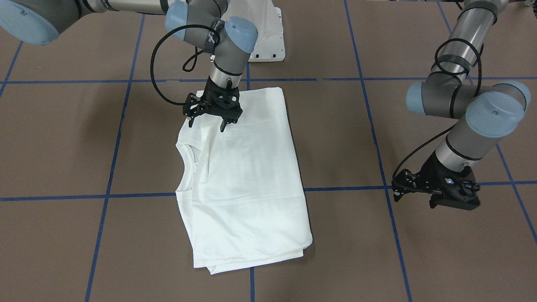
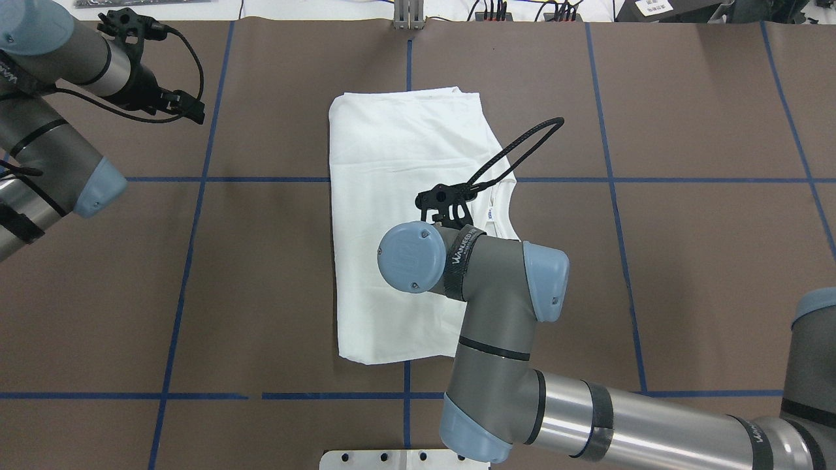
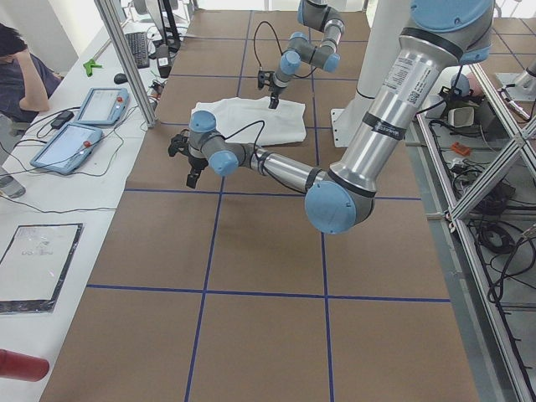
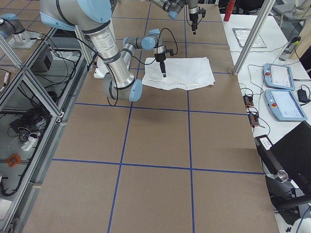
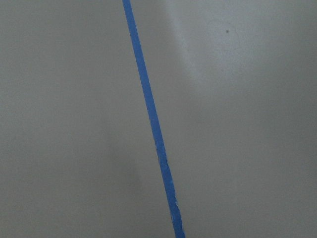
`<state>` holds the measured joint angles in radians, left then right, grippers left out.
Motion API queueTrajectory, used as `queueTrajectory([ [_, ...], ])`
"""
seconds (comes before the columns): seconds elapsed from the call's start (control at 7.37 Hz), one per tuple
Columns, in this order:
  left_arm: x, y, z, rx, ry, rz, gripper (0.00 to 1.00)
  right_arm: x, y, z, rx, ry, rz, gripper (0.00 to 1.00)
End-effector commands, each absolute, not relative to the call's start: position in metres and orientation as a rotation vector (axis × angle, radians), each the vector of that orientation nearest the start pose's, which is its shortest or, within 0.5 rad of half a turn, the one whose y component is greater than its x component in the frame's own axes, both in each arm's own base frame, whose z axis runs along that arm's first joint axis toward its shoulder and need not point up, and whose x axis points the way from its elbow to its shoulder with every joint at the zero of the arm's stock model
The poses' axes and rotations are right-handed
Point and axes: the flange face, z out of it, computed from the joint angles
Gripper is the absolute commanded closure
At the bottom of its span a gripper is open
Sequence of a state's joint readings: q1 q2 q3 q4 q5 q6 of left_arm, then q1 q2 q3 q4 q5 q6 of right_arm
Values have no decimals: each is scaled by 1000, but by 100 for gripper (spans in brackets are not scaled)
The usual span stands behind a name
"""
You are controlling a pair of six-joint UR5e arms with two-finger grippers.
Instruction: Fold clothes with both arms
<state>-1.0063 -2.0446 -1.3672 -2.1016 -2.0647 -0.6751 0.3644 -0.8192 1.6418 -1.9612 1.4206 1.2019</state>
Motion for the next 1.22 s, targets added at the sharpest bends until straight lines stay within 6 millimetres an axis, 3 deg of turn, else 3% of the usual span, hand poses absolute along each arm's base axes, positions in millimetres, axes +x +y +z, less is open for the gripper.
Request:
queueTrajectory([
  [0.0,304,-640,427,365,834,95,0,-591,-385,249,288,-322,27,0],
  [0.54,305,-640,427,365,834,96,0,-584,-380,280,262,-248,4,0],
  [0.81,305,-640,427,365,834,96,0,-547,-363,284,237,-129,-99,0],
  [1.09,305,-640,427,365,834,96,0,-511,-339,323,247,-81,-149,0],
])
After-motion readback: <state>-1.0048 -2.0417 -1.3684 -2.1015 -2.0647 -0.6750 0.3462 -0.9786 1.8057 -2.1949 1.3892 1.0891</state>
